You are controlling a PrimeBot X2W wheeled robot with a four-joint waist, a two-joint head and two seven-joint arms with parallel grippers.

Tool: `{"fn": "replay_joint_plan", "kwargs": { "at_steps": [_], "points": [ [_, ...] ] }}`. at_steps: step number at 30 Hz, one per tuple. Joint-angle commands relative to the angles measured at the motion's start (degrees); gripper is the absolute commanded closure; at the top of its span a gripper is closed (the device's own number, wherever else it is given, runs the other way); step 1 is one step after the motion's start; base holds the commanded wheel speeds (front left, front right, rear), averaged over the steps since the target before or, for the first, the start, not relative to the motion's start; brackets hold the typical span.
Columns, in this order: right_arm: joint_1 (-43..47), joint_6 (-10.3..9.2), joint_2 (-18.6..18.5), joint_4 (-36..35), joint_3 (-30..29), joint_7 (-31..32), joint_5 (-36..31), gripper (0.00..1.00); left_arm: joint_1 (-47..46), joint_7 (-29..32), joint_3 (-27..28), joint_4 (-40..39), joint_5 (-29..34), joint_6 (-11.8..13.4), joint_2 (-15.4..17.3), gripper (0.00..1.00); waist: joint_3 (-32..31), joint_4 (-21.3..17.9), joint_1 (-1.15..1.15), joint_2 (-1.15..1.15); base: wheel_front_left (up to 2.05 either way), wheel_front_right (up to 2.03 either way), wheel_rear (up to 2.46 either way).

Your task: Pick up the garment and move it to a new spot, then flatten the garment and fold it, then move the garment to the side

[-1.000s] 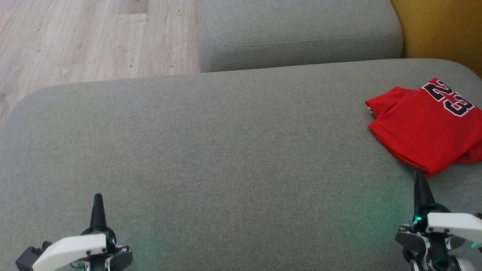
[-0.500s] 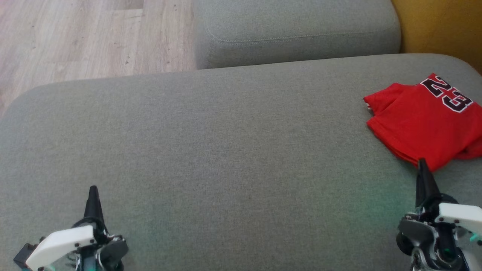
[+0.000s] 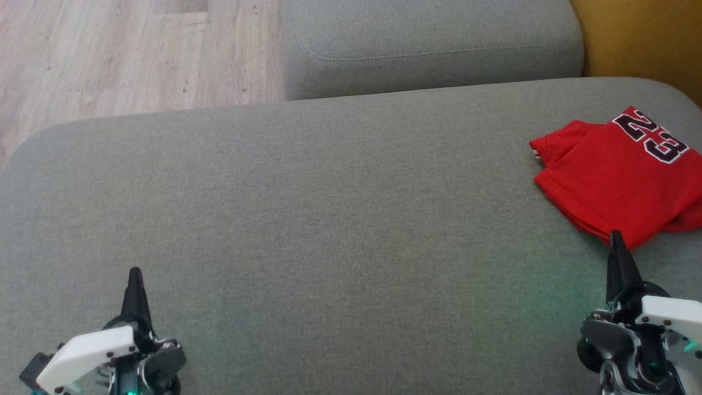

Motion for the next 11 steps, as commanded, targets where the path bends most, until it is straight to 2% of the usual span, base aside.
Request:
{"fn": "replay_joint_plan", "kwargs": {
  "at_steps": [1, 11],
  "points": [
    [-2.9, -0.04, -1.0, -1.8, 1.0, 0.3, 0.1, 1.00, -2.8, 0.4, 2.4, -1.6, 0.1, -0.4, 0.5, 1.00, 0.0, 0.0, 0.00, 0.00, 0.00, 0.00, 0.00],
    [-2.9, -0.04, -0.9, -1.8, 0.9, 0.5, 0.0, 1.00, -2.8, 0.6, 2.6, -1.6, 0.3, -0.4, 0.3, 1.00, 0.0, 0.0, 0.00, 0.00, 0.00, 0.00, 0.00]
  ]
}}
